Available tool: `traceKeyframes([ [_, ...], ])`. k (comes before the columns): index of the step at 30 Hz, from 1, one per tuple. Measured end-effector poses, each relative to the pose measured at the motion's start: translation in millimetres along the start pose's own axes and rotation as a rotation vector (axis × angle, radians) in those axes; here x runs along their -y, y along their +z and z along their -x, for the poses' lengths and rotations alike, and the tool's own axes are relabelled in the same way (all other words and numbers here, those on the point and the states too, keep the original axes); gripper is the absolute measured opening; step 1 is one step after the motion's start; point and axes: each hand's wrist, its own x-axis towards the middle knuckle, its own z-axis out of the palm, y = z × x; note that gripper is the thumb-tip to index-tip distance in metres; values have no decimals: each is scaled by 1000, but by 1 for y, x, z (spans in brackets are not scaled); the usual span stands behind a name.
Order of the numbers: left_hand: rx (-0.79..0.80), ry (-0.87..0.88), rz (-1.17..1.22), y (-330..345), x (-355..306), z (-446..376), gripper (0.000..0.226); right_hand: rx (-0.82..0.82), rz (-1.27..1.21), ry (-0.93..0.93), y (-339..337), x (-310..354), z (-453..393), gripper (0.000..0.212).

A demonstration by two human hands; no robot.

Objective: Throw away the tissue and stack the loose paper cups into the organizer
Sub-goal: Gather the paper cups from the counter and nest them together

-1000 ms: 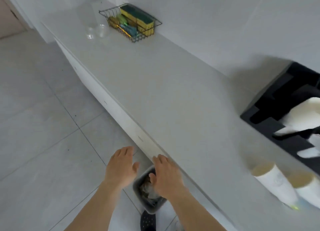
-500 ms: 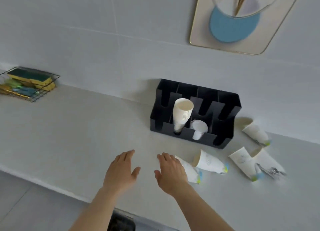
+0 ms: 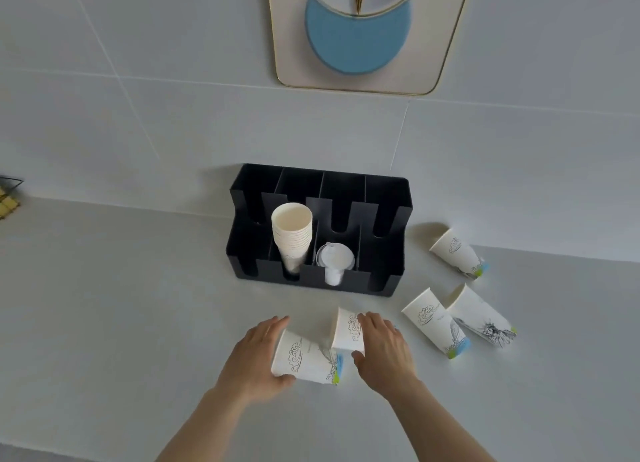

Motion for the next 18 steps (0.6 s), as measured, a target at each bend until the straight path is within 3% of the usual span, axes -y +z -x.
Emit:
traceKeyframes([
  [7,115,75,-55,9,12,-30,122,26,25,-11,11,4,-26,75],
  [13,99,97,-31,17,27,-39,82,68,28,-12,21,14,-42,88],
  [18,122,84,150,-7,38,-43,71,58,52,44,24,14,-51,87],
])
